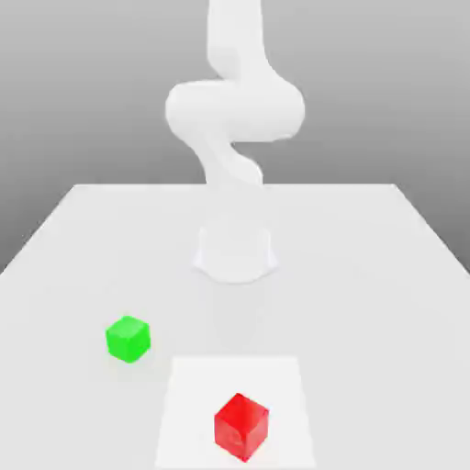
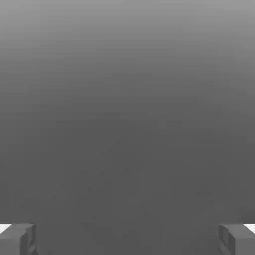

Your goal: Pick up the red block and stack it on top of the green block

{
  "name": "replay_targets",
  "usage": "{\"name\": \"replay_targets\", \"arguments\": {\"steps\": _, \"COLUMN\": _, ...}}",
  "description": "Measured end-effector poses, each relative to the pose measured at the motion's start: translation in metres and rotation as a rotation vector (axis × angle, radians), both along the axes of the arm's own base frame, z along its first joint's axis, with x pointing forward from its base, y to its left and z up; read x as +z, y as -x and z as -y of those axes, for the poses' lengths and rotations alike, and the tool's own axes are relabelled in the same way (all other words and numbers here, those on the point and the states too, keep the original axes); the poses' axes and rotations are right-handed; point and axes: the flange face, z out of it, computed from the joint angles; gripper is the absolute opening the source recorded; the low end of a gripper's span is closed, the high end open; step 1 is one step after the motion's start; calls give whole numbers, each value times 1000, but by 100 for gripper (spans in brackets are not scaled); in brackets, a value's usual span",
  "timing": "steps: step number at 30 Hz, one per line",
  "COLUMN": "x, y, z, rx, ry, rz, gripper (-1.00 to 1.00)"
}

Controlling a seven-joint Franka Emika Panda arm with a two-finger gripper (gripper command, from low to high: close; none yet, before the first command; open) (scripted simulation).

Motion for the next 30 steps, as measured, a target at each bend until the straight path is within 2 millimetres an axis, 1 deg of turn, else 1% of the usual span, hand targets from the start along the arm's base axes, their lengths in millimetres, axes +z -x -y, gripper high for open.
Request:
{"name": "replay_targets", "arguments": {"steps": 3, "x": -54, "y": -37, "z": -1, "rx": -55, "ry": -53, "rz": -95, "gripper": 0}}
{"name": "replay_targets", "arguments": {"steps": 6, "x": -109, "y": -66, "z": -2, "rx": -112, "ry": -96, "rz": -186, "gripper": 0}}
{"name": "replay_targets", "arguments": {"steps": 9, "x": -167, "y": -87, "z": -3, "rx": -174, "ry": -133, "rz": -276, "gripper": 0}}
{"name": "replay_targets", "arguments": {"steps": 12, "x": -226, "y": -100, "z": -5, "rx": -241, "ry": -162, "rz": -366, "gripper": 0}}
{"name": "replay_targets", "arguments": {"steps": 14, "x": -266, "y": -105, "z": -6, "rx": -288, "ry": -177, "rz": -425, "gripper": 0}}
{"name": "replay_targets", "arguments": {"steps": 17, "x": -326, "y": -105, "z": -7, "rx": -361, "ry": -194, "rz": -511, "gripper": 0}}
{"name": "replay_targets", "arguments": {"steps": 20, "x": -384, "y": -99, "z": -8, "rx": -438, "ry": -202, "rz": -596, "gripper": 0}}
{"name": "replay_targets", "arguments": {"steps": 23, "x": -441, "y": -85, "z": -8, "rx": -519, "ry": -203, "rz": -678, "gripper": 0}}
{"name": "replay_targets", "arguments": {"steps": 25, "x": -470, "y": -81, "z": -8, "rx": -541, "ry": -201, "rz": -699, "gripper": 0}}
{"name": "replay_targets", "arguments": {"steps": 28, "x": -509, "y": -80, "z": -8, "rx": -547, "ry": -201, "rz": -706, "gripper": 0}}
{"name": "replay_targets", "arguments": {"steps": 29, "x": -520, "y": -79, "z": -8, "rx": -548, "ry": -201, "rz": -706, "gripper": -100}}
{"name": "replay_targets", "arguments": {"steps": 30, "x": -520, "y": -79, "z": -8, "rx": -548, "ry": -201, "rz": -706, "gripper": -100}}
